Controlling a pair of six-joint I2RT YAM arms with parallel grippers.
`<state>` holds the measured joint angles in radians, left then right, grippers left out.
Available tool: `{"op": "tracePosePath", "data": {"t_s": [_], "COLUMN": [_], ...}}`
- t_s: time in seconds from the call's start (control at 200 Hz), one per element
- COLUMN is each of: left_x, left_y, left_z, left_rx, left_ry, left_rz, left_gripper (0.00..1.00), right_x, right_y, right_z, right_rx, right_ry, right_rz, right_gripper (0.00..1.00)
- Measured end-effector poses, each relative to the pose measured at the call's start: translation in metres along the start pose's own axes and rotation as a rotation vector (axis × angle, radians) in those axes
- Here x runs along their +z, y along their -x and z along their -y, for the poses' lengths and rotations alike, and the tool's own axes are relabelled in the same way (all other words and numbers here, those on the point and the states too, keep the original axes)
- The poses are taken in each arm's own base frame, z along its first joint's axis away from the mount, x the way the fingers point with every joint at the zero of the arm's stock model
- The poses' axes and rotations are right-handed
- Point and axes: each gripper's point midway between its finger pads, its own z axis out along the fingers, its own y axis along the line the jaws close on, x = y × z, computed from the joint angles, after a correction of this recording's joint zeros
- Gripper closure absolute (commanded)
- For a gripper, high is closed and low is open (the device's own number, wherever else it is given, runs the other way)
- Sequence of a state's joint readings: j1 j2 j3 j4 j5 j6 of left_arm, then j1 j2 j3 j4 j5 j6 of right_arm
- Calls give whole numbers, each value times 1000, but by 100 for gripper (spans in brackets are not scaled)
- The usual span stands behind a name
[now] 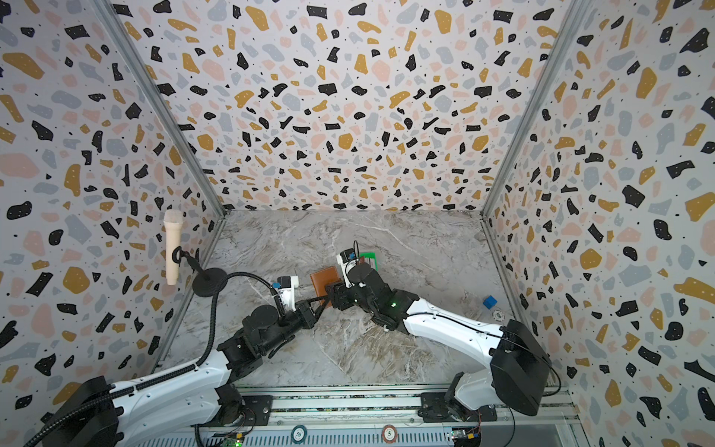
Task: Insert credit cards into a card holder
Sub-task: Open the button on the card holder.
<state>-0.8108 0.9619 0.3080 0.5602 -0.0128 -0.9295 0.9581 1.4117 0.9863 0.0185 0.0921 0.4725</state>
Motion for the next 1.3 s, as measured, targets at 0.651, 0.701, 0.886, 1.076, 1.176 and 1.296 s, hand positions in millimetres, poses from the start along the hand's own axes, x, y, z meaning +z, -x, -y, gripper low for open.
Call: {"op": "tracePosePath", "data": {"t_s": [0.651,0.701,0.886,1.076,1.176,1.296], "left_x": [-7,-7,-10,-17,-20,-21], "left_y": [-2,-2,-1,-3,-1,-3], "left_z": [-7,-6,-3,8,14,20], "left_rx": [3,3,6,40,65,85], "left_ry": [44,42,31,-13,-40,-68], "left_rz": [-7,-7,-8,-29,-24,-37], "left_gripper": [100,100,100,100,100,100], "right_x": [9,8,4,-39,-74,-107], "right_y": [1,2,-7,-1,19,42], "right_z": [20,25,50,66,61,33], "right_rx": [-89,-88,-70,-28,-33,-49], "right_ry": [-162,-178,-227,-151,-71,77], "right_rz": [-10,-7,-18,65,173,292], "right_gripper": [100,100,100,66,48,38]}}
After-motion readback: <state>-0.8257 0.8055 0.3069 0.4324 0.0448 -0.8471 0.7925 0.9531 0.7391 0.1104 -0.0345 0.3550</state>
